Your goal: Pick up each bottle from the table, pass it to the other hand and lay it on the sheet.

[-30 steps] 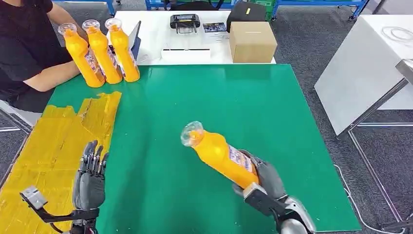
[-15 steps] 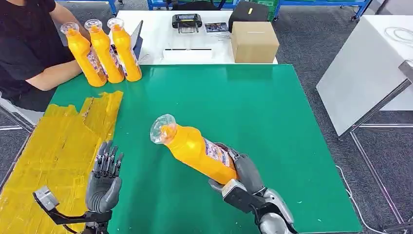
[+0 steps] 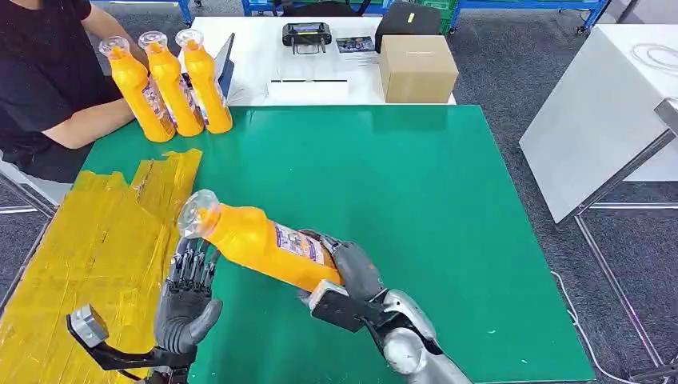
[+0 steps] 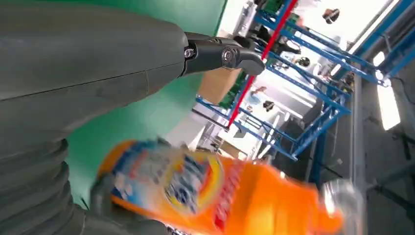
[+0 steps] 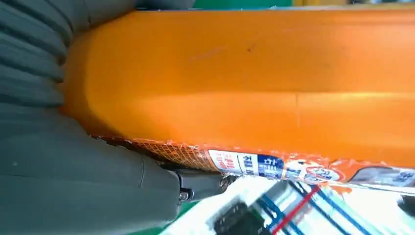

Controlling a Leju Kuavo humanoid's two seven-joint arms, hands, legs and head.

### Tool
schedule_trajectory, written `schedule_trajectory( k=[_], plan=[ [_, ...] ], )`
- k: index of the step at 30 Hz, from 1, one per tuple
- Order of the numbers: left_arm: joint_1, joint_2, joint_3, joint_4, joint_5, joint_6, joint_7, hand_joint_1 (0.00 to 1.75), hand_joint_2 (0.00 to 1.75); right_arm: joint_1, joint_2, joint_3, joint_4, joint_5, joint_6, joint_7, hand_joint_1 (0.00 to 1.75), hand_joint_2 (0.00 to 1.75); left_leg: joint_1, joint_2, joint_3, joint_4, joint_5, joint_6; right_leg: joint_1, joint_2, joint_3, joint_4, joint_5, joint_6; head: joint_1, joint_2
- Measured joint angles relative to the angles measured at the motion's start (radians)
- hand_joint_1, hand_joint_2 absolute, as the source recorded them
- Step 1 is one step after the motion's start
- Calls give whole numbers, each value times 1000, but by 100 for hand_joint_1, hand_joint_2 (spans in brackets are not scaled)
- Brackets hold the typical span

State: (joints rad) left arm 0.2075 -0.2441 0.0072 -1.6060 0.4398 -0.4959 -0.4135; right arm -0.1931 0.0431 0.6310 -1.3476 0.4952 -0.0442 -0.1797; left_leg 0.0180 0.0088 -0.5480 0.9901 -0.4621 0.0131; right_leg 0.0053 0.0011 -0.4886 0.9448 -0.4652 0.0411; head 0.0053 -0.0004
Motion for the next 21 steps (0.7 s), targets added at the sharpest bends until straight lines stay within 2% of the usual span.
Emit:
schedule_trajectory(
  k=[10,21],
  plan=[
    [-28,17,-22,21,-1,-53,-1,0,175,-153,92,98,250,-18,30,23,175,175,0,0,-1,0,1,0,0,0,-1,1,0,0,0,0],
    [-45,29,-22,39,-3,-51,-13,0,175,-201,140,156,370,-21,41,29,175,175,0,0,-2,0,1,0,0,0,-3,1,0,0,0,0]
  ],
)
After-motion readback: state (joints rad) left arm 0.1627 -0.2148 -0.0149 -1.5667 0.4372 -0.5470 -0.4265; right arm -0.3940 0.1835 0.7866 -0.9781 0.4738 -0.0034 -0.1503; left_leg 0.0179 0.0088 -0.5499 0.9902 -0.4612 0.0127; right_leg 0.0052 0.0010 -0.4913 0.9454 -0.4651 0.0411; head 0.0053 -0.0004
